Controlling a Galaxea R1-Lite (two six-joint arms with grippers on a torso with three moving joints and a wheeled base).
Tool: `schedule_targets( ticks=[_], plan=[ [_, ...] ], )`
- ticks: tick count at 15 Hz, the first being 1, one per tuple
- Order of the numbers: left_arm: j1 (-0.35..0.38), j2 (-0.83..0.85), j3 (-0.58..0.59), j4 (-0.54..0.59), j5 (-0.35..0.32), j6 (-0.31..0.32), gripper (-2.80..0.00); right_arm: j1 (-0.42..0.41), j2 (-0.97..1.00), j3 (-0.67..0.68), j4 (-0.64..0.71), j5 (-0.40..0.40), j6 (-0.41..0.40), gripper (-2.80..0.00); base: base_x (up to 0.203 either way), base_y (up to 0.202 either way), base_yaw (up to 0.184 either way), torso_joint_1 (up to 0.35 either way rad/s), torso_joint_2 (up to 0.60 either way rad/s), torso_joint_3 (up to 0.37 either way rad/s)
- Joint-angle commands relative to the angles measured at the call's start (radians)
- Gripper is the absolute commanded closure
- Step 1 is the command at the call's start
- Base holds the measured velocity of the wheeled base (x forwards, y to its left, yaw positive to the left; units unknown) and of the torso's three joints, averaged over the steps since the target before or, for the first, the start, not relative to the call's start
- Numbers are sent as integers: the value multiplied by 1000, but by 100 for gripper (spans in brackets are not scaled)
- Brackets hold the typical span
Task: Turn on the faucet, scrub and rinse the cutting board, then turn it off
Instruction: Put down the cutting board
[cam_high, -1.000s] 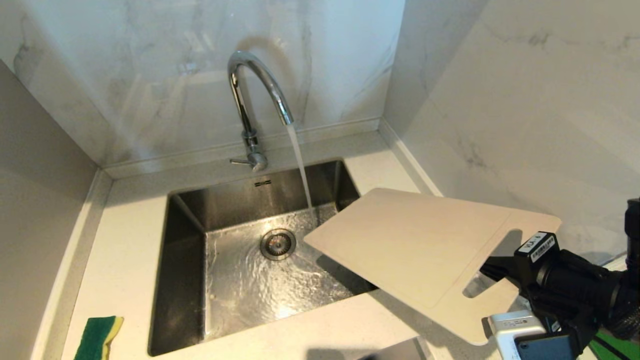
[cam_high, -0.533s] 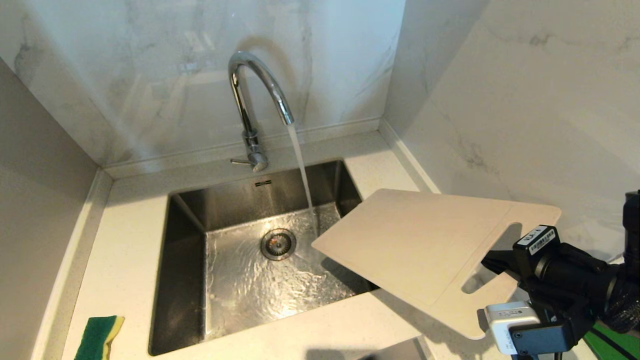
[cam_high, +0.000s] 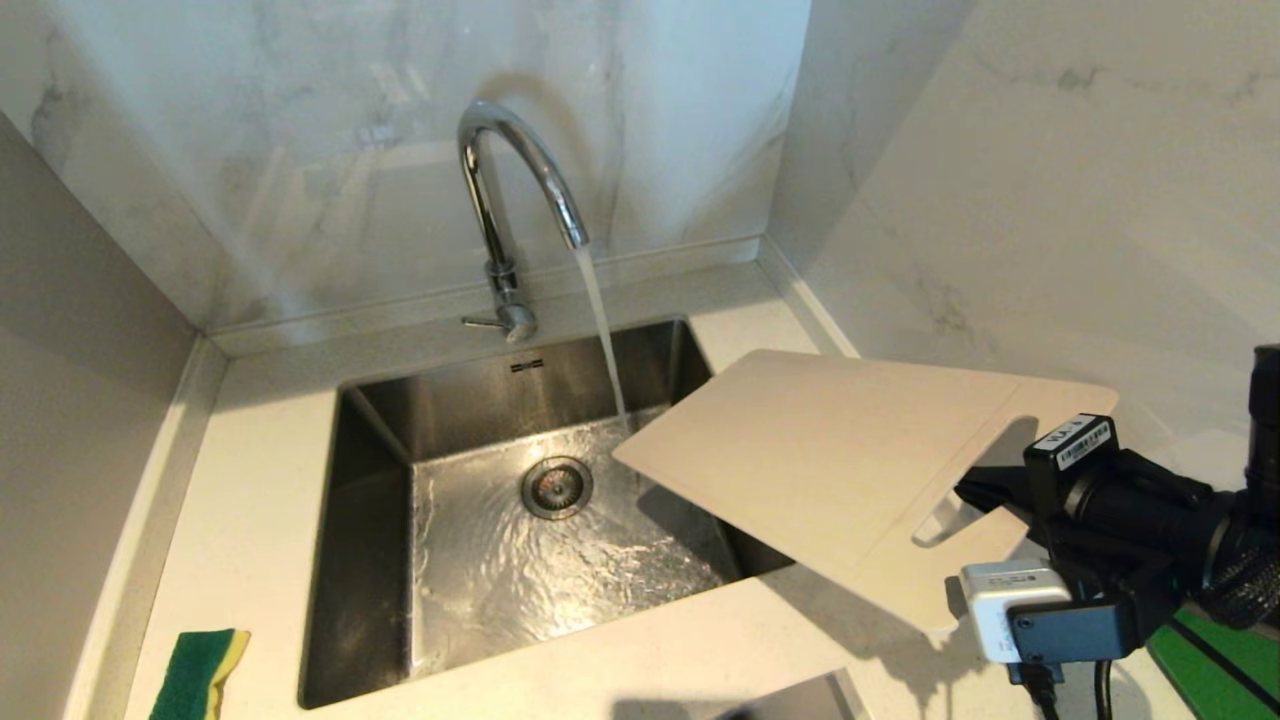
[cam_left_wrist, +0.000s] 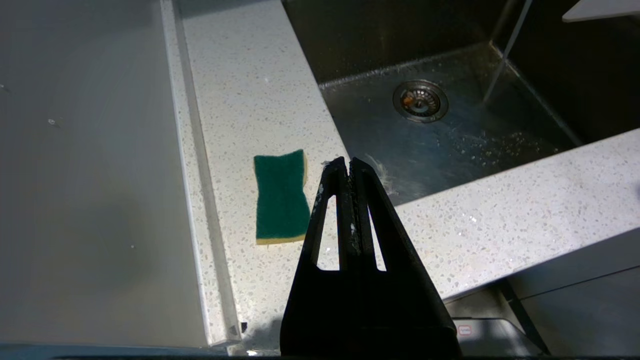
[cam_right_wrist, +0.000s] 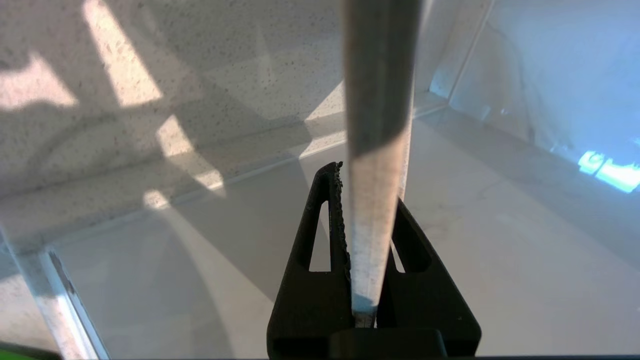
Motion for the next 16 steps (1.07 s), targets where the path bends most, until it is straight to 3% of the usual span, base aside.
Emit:
schedule_targets(
  ticks=[1,5,7,11,16],
  plan=[
    [0,1,0,0,0,0,0,35,6,-3,3,-20,33,0,0,0,0,0,0,0],
    [0,1,0,1,0,0,0,93,6,-4,-24,-96,119,0,0,0,0,0,0,0],
    [0,1,0,1,0,0,0,134,19,0,-97,-184,126,0,0,0,0,0,0,0],
    [0,1,0,0,0,0,0,265,58,-5,-121,-359,193,0,0,0,0,0,0,0],
    [0,1,0,-1,0,0,0,315,47,1,-121,-540,208,0,0,0,0,0,0,0]
  ],
)
